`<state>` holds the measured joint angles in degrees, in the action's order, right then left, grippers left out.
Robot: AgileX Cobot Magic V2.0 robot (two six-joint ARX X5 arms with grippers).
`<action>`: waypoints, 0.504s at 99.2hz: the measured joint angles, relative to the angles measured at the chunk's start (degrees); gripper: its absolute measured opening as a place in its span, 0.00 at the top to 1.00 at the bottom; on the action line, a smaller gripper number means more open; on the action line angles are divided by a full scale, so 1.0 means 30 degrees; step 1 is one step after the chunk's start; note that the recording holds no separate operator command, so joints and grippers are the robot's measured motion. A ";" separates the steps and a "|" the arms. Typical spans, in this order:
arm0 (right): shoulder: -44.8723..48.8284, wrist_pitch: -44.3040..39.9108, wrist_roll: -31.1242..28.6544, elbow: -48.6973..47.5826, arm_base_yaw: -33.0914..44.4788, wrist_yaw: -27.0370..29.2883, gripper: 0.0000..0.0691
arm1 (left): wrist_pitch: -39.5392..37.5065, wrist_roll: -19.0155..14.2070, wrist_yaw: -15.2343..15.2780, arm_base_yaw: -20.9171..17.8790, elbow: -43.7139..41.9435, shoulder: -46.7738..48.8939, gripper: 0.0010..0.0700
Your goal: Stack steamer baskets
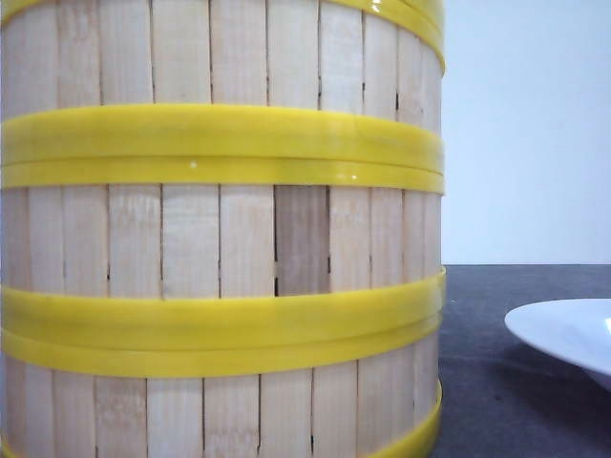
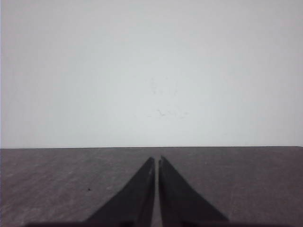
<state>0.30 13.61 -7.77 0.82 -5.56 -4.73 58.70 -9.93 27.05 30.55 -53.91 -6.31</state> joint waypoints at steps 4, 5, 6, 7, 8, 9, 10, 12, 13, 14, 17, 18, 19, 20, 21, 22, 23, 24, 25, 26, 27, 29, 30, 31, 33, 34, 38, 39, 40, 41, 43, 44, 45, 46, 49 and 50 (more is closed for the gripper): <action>0.0000 0.0000 0.0000 0.0000 0.0000 0.0000 0.99 | 0.0000 0.0000 0.0000 0.0000 0.0000 0.0000 0.99; 0.0000 0.0000 0.0000 0.0000 0.0000 0.0000 0.99 | 0.0000 -0.0007 0.0000 0.0000 0.0000 0.0000 0.99; 0.0000 0.0000 0.0000 0.0000 0.0000 0.0000 0.99 | 0.0007 0.0000 0.0000 0.0000 0.0000 0.0007 0.99; 0.0000 0.0000 0.0000 0.0000 0.0000 0.0000 0.99 | 0.0000 0.0000 0.0000 0.0000 0.0000 0.0007 0.99; 0.0000 0.0000 0.0000 0.0000 0.0000 0.0000 0.99 | 0.0000 0.0000 0.0000 0.0000 0.0000 0.0000 0.99; 0.0000 0.0000 0.0000 0.0000 0.0000 0.0000 0.99 | 0.0000 0.0000 0.0000 0.0000 0.0000 0.0007 0.99; 0.0000 0.0000 0.0000 0.0000 0.0000 0.0000 0.99 | 0.0000 0.0000 0.0000 0.0000 0.0000 0.0007 0.99; 0.0000 0.0000 0.0000 0.0000 0.0000 0.0000 0.99 | 0.0000 0.0000 0.0000 0.0000 0.0000 0.0000 0.99; 0.0000 0.0000 0.0000 0.0000 0.0000 0.0000 0.99 | 0.0000 0.0000 0.0000 0.0000 0.0000 0.0000 0.99; 0.0000 0.0000 0.0000 0.0000 0.0000 0.0000 0.99 | 0.0000 0.0007 0.0000 0.0000 0.0000 0.0000 0.99; 0.0000 0.0000 0.0000 0.0000 0.0000 0.0000 0.99 | 0.0000 0.0109 0.0109 0.0000 0.0000 0.0000 0.99; 0.0000 0.0000 0.0000 0.0000 0.0000 0.0000 0.99 | 0.0000 0.0182 0.0204 0.0000 0.0000 0.0000 0.99; 0.0000 0.0000 0.0000 0.0000 0.0000 0.0000 0.99 | 0.0000 0.0262 0.0335 0.0000 0.0000 0.0000 0.99; 0.0000 0.0000 0.0000 0.0000 0.0000 0.0000 0.99 | 0.0007 0.0364 0.0474 0.0000 0.0000 0.0000 0.99; 0.0000 0.0000 0.0000 0.0000 0.0000 0.0000 0.99 | 0.0015 0.0466 0.0605 0.0000 0.0000 0.0007 0.99; 0.0000 0.0000 0.0000 0.0000 0.0000 0.0000 0.99 | 0.0015 0.0546 0.0736 0.0000 0.0000 0.0007 0.99; 0.0000 0.0000 0.0000 0.0000 0.0000 0.0000 0.99 | 0.0015 0.0597 0.0860 0.0000 0.0000 0.0000 0.99; 0.0000 0.0000 0.0000 0.0000 0.0000 0.0000 0.99 | 0.0022 0.0627 0.0962 0.0000 0.0000 0.0007 0.99; 0.0000 0.0000 0.0000 0.0000 0.0000 0.0000 0.99 | 0.0015 0.0648 0.1035 0.0000 0.0000 0.0007 0.99; 0.0000 0.0000 0.0000 0.0000 0.0000 0.0000 0.99 | 0.0007 0.0670 0.1086 0.0000 0.0000 0.0007 0.99; 0.0000 0.0000 0.0000 0.0000 0.0000 0.0000 0.99 | 0.0007 0.0670 0.1107 0.0000 -0.0007 0.0000 0.99; 0.0000 0.0000 0.0000 0.0000 0.0000 0.0000 0.99 | 0.0000 0.0656 0.1180 0.0000 -0.0007 0.0007 0.99; 0.0000 0.0000 0.0000 0.0000 0.0000 0.0000 0.99 | 0.0000 0.0641 0.1224 0.0000 -0.0007 0.0000 0.99; 0.0000 0.0000 0.0000 0.0000 0.0000 0.0000 0.99 | -0.0007 0.0605 0.1290 0.0000 -0.0007 0.0000 0.99; 0.0000 0.0000 0.0000 0.0000 0.0000 0.0000 0.99 | -0.0058 0.0481 0.1443 0.0000 -0.0007 0.0000 0.99; 0.0000 0.0000 0.0000 0.0000 0.0000 0.0000 0.99 | -0.0095 0.0401 0.1530 0.0000 0.0000 0.0007 0.99; 0.0000 0.0000 0.0000 0.0000 0.0000 0.0000 0.99 | -0.0714 -0.0313 0.2098 -0.0029 0.0175 0.0022 0.99; 0.0000 0.0000 0.0000 0.0000 0.0000 0.0000 0.99 | -0.0940 -0.0517 0.2266 -0.0051 0.0255 0.0036 0.99; 0.0000 0.0007 0.0000 0.0000 0.0000 0.0000 0.99 | -0.1209 -0.0743 0.2470 -0.0066 0.0357 0.0058 0.99; 0.0000 0.0000 0.0000 0.0000 0.0000 0.0000 0.99 | -0.1515 -0.0998 0.2623 -0.0095 0.0481 0.0087 0.99; 0.0000 0.0007 0.0000 0.0000 0.0000 0.0000 0.99 | -0.2164 -0.1472 0.2973 -0.0168 0.0809 0.0182 0.99; 0.0000 0.0000 0.0000 0.0000 0.0000 0.0000 0.99 | -0.2514 -0.1690 0.3038 -0.0211 0.0998 0.0240 0.99; 0.0000 0.0000 0.0000 0.0000 0.0000 0.0000 0.99 | -0.2856 -0.1880 0.3118 -0.0270 0.1217 0.0313 0.99; 0.0000 0.0000 0.0000 0.0000 0.0000 0.0000 0.99 | -0.3191 -0.2055 0.3147 -0.0328 0.1443 0.0401 0.99; 0.0000 0.0007 0.0000 0.0000 0.0000 0.0007 0.99 | -0.4350 -0.2310 0.2929 -0.0590 0.2244 0.0707 0.99; 0.0000 0.0007 0.0000 0.0000 0.0000 0.0007 0.99 | -0.4772 -0.2353 0.2790 -0.0692 0.2528 0.0816 0.99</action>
<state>0.30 13.63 -7.77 0.82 -5.56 -4.71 44.38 -16.99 35.42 28.47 -46.33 -3.86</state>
